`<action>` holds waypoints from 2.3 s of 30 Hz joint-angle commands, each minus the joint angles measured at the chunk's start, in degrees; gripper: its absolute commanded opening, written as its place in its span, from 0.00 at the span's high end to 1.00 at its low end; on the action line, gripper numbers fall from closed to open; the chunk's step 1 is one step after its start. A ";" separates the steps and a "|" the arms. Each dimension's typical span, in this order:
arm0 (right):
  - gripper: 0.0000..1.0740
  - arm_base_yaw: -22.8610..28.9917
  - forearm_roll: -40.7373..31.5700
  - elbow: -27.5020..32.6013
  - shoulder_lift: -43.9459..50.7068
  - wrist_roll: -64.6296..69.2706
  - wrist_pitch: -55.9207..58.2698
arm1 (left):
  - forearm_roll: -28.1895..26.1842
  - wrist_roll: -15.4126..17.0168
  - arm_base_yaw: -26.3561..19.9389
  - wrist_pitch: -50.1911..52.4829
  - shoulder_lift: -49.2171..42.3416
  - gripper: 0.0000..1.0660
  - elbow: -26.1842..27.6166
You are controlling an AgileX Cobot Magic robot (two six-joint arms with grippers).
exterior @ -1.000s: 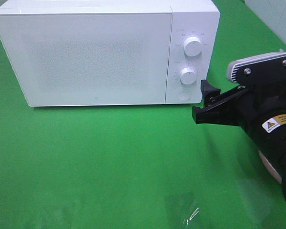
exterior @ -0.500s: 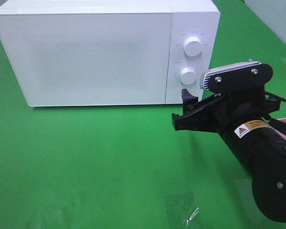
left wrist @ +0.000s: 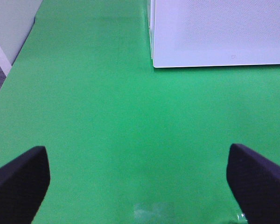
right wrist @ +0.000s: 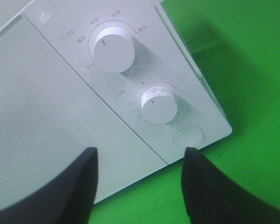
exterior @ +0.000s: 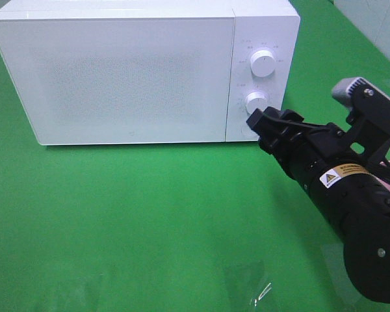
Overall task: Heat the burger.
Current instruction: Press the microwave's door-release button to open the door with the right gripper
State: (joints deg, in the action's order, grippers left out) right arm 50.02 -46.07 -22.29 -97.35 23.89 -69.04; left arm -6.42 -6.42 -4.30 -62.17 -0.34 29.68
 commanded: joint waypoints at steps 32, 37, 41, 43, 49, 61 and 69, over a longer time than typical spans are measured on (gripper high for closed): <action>1.00 -0.11 0.69 -1.60 -4.53 53.80 6.99 | -0.06 0.00 0.11 0.86 -0.34 0.11 -0.11; 1.00 -3.21 3.50 -1.60 -6.19 54.77 7.10 | -0.06 0.00 0.11 0.86 -0.34 0.11 -0.11; 1.00 -6.42 6.13 -2.46 -6.19 55.06 7.85 | -0.06 0.00 0.11 0.86 -0.34 0.11 -0.11; 1.00 -7.85 8.31 -3.44 -6.19 55.06 9.51 | -0.06 0.00 0.11 0.86 -0.34 0.11 -0.11; 1.00 -11.57 11.69 -5.96 -7.91 54.95 10.77 | -0.06 0.00 0.11 0.86 -0.34 0.11 -0.11; 1.00 -14.78 15.24 -13.12 -15.53 56.84 13.24 | -0.06 0.00 0.11 0.86 -0.34 0.11 -0.11; 1.00 -17.13 16.73 -17.30 -18.51 56.89 16.33 | -0.06 0.00 0.11 0.86 -0.34 0.11 -0.11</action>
State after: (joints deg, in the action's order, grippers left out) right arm 33.92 -30.60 -38.10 -115.05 80.90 -53.97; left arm -6.42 -6.42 -4.30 -62.17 -0.34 29.68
